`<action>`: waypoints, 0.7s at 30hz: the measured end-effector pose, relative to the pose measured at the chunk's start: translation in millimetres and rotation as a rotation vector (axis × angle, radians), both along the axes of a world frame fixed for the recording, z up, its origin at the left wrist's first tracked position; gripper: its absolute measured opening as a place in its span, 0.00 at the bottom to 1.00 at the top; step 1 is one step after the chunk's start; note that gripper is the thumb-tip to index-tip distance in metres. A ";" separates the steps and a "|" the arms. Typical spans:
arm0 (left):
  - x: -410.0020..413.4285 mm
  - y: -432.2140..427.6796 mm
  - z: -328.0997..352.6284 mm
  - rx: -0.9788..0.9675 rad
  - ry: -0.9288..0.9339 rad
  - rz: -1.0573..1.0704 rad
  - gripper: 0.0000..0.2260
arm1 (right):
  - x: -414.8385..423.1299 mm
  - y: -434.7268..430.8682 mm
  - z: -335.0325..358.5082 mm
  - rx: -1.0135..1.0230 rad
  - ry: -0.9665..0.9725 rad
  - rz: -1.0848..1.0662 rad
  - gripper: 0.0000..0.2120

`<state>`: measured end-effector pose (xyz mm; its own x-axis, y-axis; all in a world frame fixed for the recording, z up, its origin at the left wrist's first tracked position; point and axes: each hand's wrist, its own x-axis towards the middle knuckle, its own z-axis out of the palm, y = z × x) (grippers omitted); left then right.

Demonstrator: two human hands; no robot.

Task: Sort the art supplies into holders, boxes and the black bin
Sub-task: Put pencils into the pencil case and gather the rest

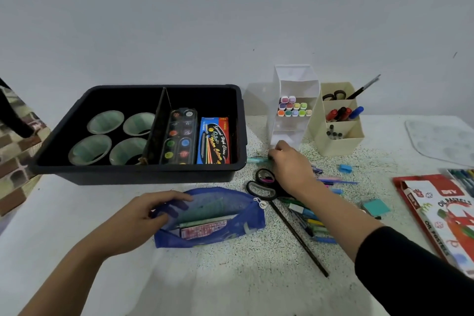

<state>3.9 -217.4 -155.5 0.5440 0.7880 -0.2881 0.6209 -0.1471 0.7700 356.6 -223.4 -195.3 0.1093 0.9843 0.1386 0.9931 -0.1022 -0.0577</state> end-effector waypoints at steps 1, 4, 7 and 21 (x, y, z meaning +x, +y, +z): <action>-0.7 -0.8 -0.4 0.001 0.001 -0.006 0.28 | 0.6 -3.5 0.7 0.021 0.016 -0.008 0.12; -0.7 -1.9 -0.5 0.001 0.000 -0.040 0.26 | 3.1 -16.3 10.1 0.149 0.184 -0.064 0.08; 1.2 -2.4 1.0 0.016 -0.005 -0.080 0.29 | -3.5 -32.5 31.6 0.321 0.593 -0.132 0.05; -5.8 -0.4 -7.7 0.000 -0.054 -0.071 0.34 | -113.5 -79.5 39.4 -0.066 0.291 0.594 0.17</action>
<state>-1.9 -217.8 -163.1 0.6132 0.7472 -0.2564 0.5662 -0.1894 0.8022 243.2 -302.8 -156.0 -0.4303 0.8943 0.1228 0.8265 0.4450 -0.3446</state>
